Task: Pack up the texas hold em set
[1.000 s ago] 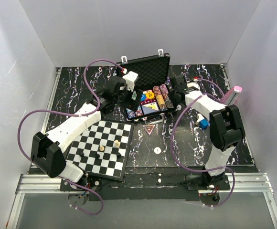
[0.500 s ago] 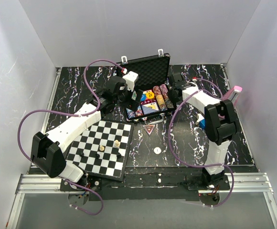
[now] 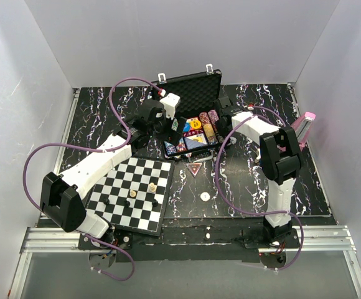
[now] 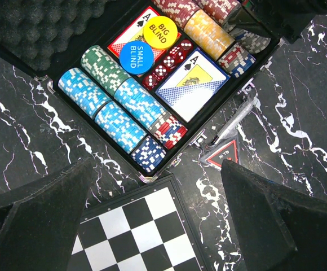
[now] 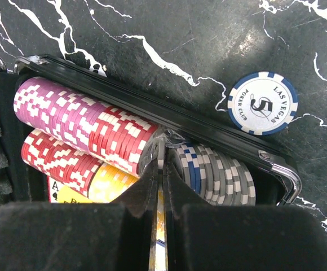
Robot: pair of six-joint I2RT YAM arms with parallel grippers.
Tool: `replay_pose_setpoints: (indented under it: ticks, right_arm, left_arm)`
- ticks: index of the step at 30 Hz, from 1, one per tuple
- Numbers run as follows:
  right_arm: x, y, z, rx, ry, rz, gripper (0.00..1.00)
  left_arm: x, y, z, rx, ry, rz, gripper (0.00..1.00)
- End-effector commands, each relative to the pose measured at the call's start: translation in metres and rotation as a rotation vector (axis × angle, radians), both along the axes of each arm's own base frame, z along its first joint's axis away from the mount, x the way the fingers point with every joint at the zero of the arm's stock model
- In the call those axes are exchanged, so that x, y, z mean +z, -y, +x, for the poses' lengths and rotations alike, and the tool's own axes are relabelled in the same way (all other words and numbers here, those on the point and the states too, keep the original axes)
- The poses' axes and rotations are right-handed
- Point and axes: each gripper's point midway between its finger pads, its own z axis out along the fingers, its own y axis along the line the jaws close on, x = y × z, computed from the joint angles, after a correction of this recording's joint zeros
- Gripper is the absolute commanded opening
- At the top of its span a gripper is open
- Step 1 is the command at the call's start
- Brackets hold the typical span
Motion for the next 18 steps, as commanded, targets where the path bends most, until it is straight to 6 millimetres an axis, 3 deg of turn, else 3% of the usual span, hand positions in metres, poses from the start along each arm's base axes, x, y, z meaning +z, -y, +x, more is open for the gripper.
replay_pose_setpoints:
  ticks: [1,4,5,9,11,18]
  right_arm:
    - [-0.025,-0.001,-0.011,-0.025,-0.04,0.006,0.01]
    - [-0.011,-0.004,-0.002,0.02,-0.005,-0.007,0.01]
    - [-0.005,-0.005,0.0,0.027,0.009,-0.006,0.06]
    - [0.018,-0.006,0.009,0.051,0.057,-0.015,0.41]
    - [0.029,-0.006,0.013,0.063,0.081,-0.022,0.5]
    - [0.052,-0.007,0.02,0.086,0.126,-0.029,0.52]
  left_arm:
    - [0.016,-0.005,-0.004,0.002,0.031,-0.021,0.98]
    - [0.016,-0.005,-0.005,0.0,0.029,-0.023,0.98]
    - [0.016,-0.005,-0.005,0.001,0.029,-0.023,0.98]
    - [0.016,-0.005,-0.005,0.001,0.028,-0.022,0.98]
    - [0.016,-0.006,-0.005,0.003,0.03,-0.023,0.98]
    - [0.017,-0.005,-0.006,0.0,0.03,-0.024,0.98]
